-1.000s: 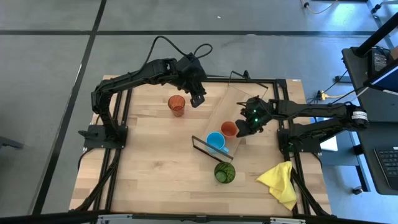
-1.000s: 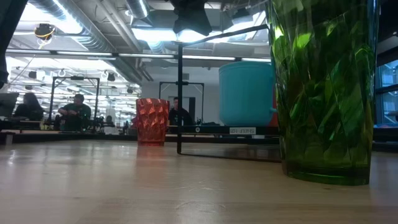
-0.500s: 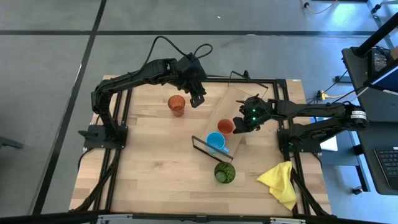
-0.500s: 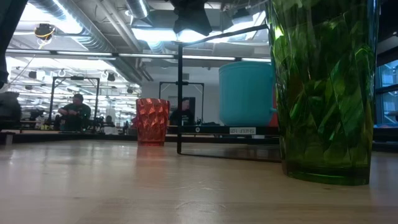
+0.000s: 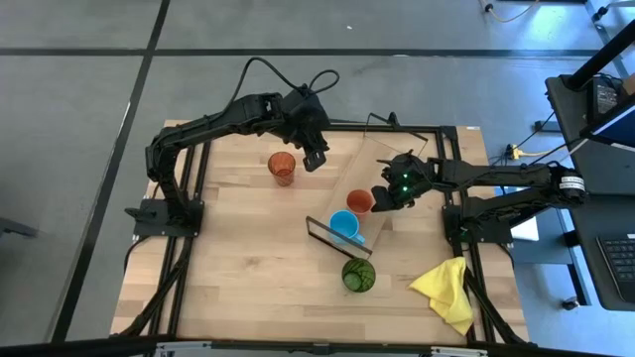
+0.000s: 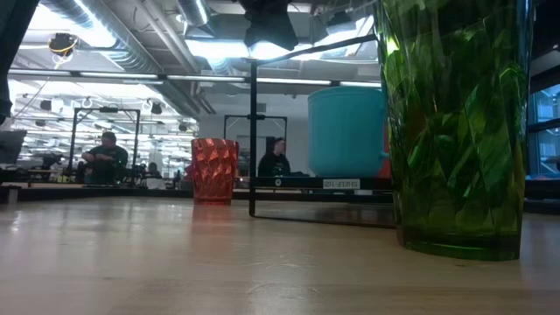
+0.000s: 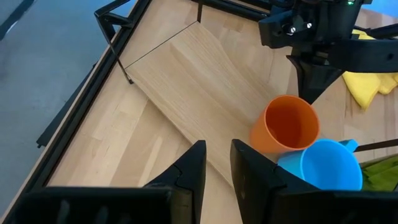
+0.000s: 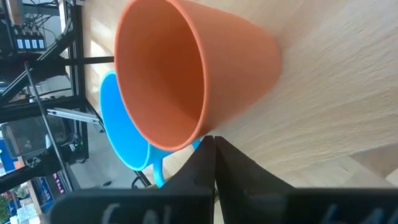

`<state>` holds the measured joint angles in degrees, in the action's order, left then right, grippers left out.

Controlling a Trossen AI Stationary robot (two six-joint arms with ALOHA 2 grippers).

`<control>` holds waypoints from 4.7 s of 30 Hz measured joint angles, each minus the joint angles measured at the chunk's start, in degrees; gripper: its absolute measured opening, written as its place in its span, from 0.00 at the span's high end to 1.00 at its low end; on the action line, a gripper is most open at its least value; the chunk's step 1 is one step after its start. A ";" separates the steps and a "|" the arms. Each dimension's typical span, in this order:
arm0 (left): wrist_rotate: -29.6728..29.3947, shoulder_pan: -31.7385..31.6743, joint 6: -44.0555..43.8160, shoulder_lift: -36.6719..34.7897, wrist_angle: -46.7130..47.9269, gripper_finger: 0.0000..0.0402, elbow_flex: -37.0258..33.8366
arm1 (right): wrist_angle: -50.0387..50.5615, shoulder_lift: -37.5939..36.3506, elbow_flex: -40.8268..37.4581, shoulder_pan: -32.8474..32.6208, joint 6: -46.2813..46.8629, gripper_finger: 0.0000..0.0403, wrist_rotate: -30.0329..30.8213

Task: Stack small to large cups/mugs on shelf
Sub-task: Adjust the orange cup, then put the brown cup on the shelf

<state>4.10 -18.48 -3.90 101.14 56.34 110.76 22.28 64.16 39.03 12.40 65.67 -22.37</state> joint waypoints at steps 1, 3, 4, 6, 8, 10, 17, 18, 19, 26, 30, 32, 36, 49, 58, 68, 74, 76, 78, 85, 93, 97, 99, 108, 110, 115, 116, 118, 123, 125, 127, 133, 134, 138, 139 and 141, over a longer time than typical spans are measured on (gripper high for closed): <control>0.00 -0.02 0.02 0.00 0.00 0.83 0.00 | 0.00 0.00 0.00 0.00 -0.05 0.99 0.00; 0.00 -0.02 0.02 0.00 0.04 0.83 0.00 | 0.02 0.00 0.00 0.00 -0.22 0.99 -0.02; 0.00 -0.04 0.02 0.00 0.09 0.83 0.00 | 0.04 0.00 0.00 0.00 -0.43 0.99 -0.04; -0.07 -0.19 0.04 0.00 0.36 0.83 0.00 | 0.07 0.00 0.00 0.00 -1.53 0.99 -0.23; -0.11 -0.47 0.62 0.00 0.63 0.83 0.00 | 0.19 -0.02 0.00 0.00 -2.31 0.98 -0.24; -0.13 -0.70 2.19 0.00 0.67 0.83 0.00 | 0.17 -0.02 0.00 0.00 -3.04 0.95 -0.54; 4.21 -1.22 4.46 0.00 0.00 0.82 0.00 | -4.23 -0.04 0.25 0.00 -3.14 0.84 -7.61; 4.88 -1.43 4.50 0.00 0.00 0.82 0.00 | -5.63 -0.04 0.51 0.00 -3.14 0.83 -8.44; 5.26 -1.60 4.53 0.00 0.00 0.82 0.00 | -7.19 -0.04 0.91 0.00 -3.21 0.82 -9.25; 5.97 -3.38 6.65 0.00 1.02 0.82 0.00 | -15.04 -0.04 6.73 0.04 -6.99 0.82 -10.95; 6.03 -5.04 9.04 0.00 3.05 0.83 0.00 | -15.27 -0.06 12.75 0.24 -12.79 0.83 -6.57; 6.03 -5.83 10.14 0.00 4.34 0.82 0.00 | -15.27 -0.07 16.01 0.24 -15.70 0.83 -3.93; 5.85 -7.32 15.86 0.00 8.24 0.83 0.00 | -14.96 -0.08 22.15 0.24 -21.25 0.83 -1.41; -0.20 -16.01 21.59 -0.05 12.40 0.71 -5.23 | -11.90 -0.09 27.80 1.22 -26.82 0.68 0.44; -1.21 -19.22 22.05 -0.79 12.61 0.59 -22.40 | -10.99 -0.07 27.80 3.69 -26.87 0.61 0.39; 2.91 -18.13 20.96 -0.98 7.40 0.57 -26.08 | -10.56 -0.07 27.80 7.35 -26.77 0.59 -0.20; 0.76 -18.14 20.55 -0.98 5.23 0.57 -26.08 | -10.56 -0.07 27.78 7.76 -26.75 0.58 -0.20; -0.93 -17.96 19.77 -0.98 5.73 0.57 -25.79 | -10.49 -0.07 27.78 7.76 -26.75 0.58 -0.21; -3.16 -17.50 19.49 -1.01 5.35 0.57 -25.64 | -10.22 -0.07 27.78 7.76 -26.75 0.59 -0.21; -3.37 -17.78 20.70 -0.57 3.74 0.57 -26.03 | -9.44 -0.07 27.76 8.88 -25.63 0.59 -0.22; -3.10 -17.94 20.98 -0.59 3.03 0.57 -29.22 | -9.49 -0.07 27.76 9.20 -25.68 0.59 -0.22; -3.41 -17.98 21.00 -0.57 1.67 0.57 -31.86 | -9.49 -0.07 27.76 9.20 -25.72 0.59 -0.22; -3.52 -17.96 20.97 -0.57 0.60 0.57 -33.12 | -9.49 -0.07 27.76 9.20 -25.72 0.59 -0.22; -3.56 -17.98 20.98 -0.57 -0.80 0.60 -34.27 | -7.84 -0.07 27.74 9.20 -25.70 0.59 -0.19; -3.56 -17.98 21.00 -0.57 -0.81 0.64 -34.27 | -7.74 -0.07 27.71 9.20 -25.66 0.59 -0.20; -2.71 -17.88 21.00 -0.57 -0.93 0.81 -34.27 | -8.08 -0.07 27.72 9.19 -25.54 0.59 0.90; -2.49 -17.88 20.98 -0.57 -0.98 0.85 -34.27 | -8.20 -0.07 27.71 9.20 -25.50 0.59 1.76; -2.14 -17.88 20.73 -0.57 -1.21 0.94 -34.27 | -8.22 -0.07 27.72 9.20 -25.45 0.59 3.26; -1.47 -17.85 19.08 -0.57 -1.21 0.97 -33.78 | -8.26 -0.14 27.71 9.44 -22.61 0.59 4.62; -1.42 -17.87 17.40 -0.48 -1.25 0.98 -32.77 | -8.37 -0.40 27.71 10.31 -20.47 0.59 4.66; -0.11 -17.88 15.74 -0.48 -1.34 0.98 -31.04 | -8.39 -1.02 27.71 11.97 -17.88 0.59 4.85; 2.43 -16.63 11.03 -0.48 -1.10 0.98 -21.50 | -8.36 -4.96 27.71 18.19 -18.40 0.59 9.73; 3.67 -16.27 10.17 -0.48 -1.03 0.98 -19.65 | -7.96 -5.86 27.74 19.51 -18.84 0.59 10.48; 5.60 -13.95 7.44 -0.20 -0.89 0.98 -12.10 | -3.69 -8.83 27.74 24.76 -19.69 0.59 11.64; 5.60 -13.22 6.51 0.30 -0.69 0.98 -9.85 | -2.06 -9.48 27.73 26.11 -19.91 0.59 11.65; 5.58 -11.80 3.98 1.68 0.60 0.98 -5.21 | 1.65 -10.93 27.74 28.74 -21.79 0.59 12.37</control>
<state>9.68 -30.29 0.08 102.83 56.94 105.55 23.94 53.23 66.76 41.15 43.88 -10.00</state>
